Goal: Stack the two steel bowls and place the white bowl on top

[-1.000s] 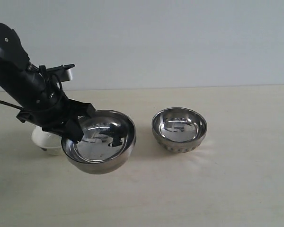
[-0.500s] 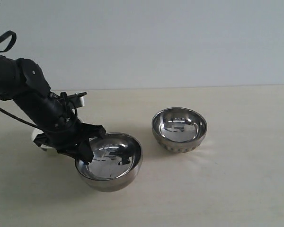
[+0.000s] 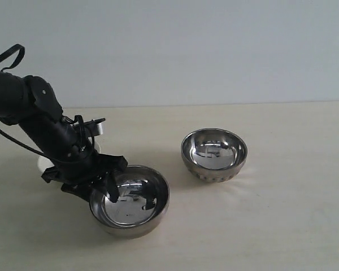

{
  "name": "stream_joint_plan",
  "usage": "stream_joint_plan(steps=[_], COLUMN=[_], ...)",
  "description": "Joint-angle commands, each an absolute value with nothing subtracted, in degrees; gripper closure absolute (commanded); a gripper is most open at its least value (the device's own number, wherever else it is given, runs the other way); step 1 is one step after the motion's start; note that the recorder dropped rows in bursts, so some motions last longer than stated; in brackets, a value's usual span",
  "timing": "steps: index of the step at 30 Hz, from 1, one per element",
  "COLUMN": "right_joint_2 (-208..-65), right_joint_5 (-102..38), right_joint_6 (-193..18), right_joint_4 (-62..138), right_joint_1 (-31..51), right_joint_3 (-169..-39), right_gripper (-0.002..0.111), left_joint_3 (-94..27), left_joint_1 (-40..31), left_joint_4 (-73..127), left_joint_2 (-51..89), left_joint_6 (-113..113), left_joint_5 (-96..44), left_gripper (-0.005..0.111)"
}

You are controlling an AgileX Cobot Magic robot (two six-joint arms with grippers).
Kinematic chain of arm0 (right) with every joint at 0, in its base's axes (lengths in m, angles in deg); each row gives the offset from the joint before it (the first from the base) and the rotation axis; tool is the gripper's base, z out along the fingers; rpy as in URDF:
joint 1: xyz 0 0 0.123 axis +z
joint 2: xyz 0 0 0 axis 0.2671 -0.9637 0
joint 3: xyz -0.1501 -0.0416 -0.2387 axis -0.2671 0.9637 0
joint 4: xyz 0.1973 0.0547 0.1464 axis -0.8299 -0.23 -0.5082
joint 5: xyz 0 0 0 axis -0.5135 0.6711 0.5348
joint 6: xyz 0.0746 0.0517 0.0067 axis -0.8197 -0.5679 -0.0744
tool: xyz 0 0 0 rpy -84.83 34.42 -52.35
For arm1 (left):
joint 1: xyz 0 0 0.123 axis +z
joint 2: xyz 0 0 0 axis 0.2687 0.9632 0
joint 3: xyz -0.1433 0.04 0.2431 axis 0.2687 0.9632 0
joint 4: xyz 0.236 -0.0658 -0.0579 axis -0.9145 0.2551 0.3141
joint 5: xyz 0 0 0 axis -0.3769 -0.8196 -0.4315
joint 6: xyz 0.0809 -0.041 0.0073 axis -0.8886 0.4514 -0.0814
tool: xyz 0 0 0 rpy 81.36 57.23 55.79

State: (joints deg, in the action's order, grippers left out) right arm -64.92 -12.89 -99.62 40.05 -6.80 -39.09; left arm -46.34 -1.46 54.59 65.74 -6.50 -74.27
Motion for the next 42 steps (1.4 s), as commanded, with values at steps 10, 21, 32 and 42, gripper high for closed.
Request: stream_joint_plan(steps=[10, 21, 32, 42], right_joint_2=[-64.67, -64.67, -64.67, -64.67], right_joint_5=[-13.44, -13.44, -13.44, -13.44], right_joint_6=[-99.48, -99.48, -99.48, -99.48], right_joint_4=[40.49, 40.49, 40.49, 40.49], right_joint_1=[-6.96, -6.96, -6.96, -6.96], right_joint_3=[-39.12, -39.12, -39.12, -39.12], right_gripper=[0.108, 0.108, 0.108, 0.108], left_joint_3=[-46.59, -50.09, -62.29, -78.32], left_joint_1=[-1.78, -1.78, -8.02, -13.41], left_joint_4=[53.44, 50.77, 49.88, 49.89], left_joint_2=[59.37, 51.71, 59.46, 74.2], left_joint_6=[-5.29, -2.55, -4.21, -4.26], left_joint_5=[-77.08, -78.73, -76.33, -74.96], left_gripper=[0.06, 0.06, 0.056, 0.056])
